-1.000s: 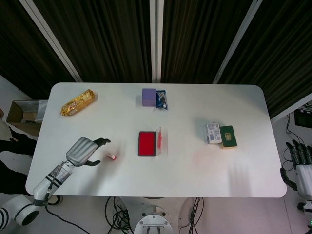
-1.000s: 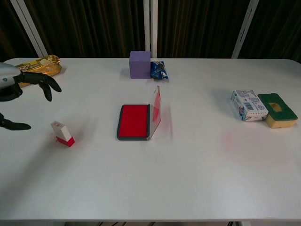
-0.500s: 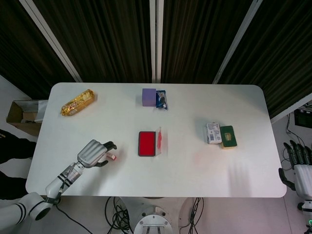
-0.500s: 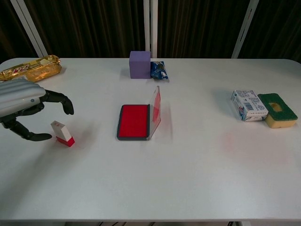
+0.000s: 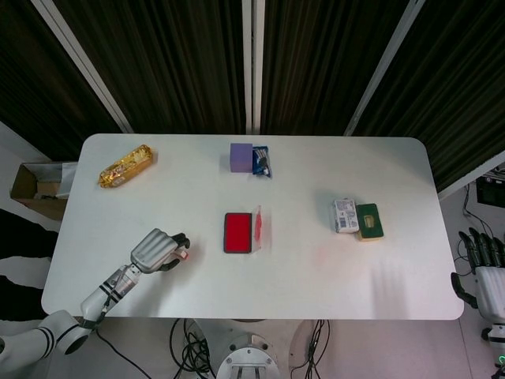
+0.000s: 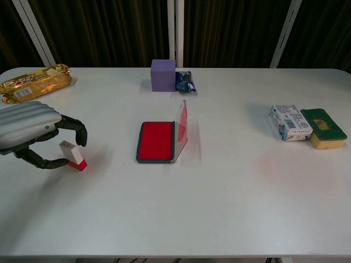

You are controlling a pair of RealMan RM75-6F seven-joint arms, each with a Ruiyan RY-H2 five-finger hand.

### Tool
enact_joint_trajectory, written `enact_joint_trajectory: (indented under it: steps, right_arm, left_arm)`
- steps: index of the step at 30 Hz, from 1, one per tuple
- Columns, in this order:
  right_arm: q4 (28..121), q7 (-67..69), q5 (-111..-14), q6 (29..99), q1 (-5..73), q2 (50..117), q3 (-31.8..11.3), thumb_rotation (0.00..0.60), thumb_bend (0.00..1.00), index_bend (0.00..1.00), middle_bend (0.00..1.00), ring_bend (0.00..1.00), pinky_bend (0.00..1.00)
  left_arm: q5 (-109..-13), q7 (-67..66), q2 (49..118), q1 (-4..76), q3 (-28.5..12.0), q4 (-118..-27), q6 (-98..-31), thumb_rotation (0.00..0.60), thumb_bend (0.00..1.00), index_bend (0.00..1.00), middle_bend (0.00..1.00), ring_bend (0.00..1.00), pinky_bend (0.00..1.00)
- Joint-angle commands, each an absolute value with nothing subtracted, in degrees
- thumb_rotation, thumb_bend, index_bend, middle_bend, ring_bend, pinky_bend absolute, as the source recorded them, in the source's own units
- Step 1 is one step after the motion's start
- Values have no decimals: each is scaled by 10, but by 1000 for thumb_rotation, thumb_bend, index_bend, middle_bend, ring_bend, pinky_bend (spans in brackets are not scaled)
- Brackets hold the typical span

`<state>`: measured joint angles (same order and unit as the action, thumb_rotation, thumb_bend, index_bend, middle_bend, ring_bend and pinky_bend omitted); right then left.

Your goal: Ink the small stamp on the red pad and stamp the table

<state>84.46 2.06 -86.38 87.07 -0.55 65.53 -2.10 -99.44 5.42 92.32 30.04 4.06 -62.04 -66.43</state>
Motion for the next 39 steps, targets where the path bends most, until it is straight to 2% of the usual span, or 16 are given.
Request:
enact_joint_trajectory:
  steps: [1, 7, 39]
  right_arm:
    - [845, 21, -864, 871, -6, 655, -21, 600, 345, 0, 0, 0, 0]
    - [845, 21, -863, 872, -7, 653, -21, 600, 346, 0, 0, 0, 0]
    - [841, 20, -855, 861, -5, 658, -21, 600, 349, 0, 0, 0, 0]
  left_arm:
    - [-994, 57, 932, 303, 43, -608, -665, 600, 309, 426, 424, 936, 1000]
    - [-990, 63, 942, 308, 46, -589, -663, 600, 336, 442, 439, 943, 1000]
    - [-975, 66, 965, 315, 55, -549, -667, 600, 337, 524, 517, 962, 1000]
